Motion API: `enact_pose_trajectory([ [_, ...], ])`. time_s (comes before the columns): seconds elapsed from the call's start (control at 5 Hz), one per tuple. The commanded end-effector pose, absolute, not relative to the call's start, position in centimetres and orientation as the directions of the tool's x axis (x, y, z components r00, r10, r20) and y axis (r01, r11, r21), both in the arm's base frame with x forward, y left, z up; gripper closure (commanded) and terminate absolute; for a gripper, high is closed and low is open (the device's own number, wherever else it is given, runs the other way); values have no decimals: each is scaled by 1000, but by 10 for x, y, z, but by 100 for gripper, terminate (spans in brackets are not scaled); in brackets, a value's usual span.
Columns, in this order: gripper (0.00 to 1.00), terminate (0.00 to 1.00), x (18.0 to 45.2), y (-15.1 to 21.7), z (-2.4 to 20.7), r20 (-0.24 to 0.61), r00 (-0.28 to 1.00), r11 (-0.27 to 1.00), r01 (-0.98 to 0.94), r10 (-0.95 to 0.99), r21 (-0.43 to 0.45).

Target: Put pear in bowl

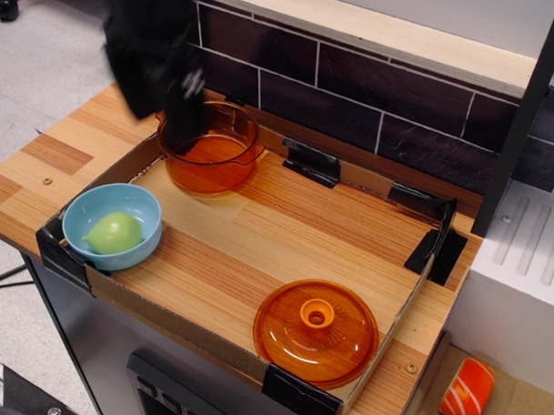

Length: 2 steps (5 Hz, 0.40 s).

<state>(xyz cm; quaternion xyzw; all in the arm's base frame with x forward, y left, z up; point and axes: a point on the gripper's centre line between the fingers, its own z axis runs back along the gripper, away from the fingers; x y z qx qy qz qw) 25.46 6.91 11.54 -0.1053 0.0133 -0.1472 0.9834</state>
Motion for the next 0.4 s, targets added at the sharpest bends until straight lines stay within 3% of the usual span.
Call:
enact_pose_trajectory([
  [0.0,0,0,260,76,130,30,959,940,281,-281,-191],
  [0.2,0,100,260,76,130,30,959,940,281,-281,-191],
])
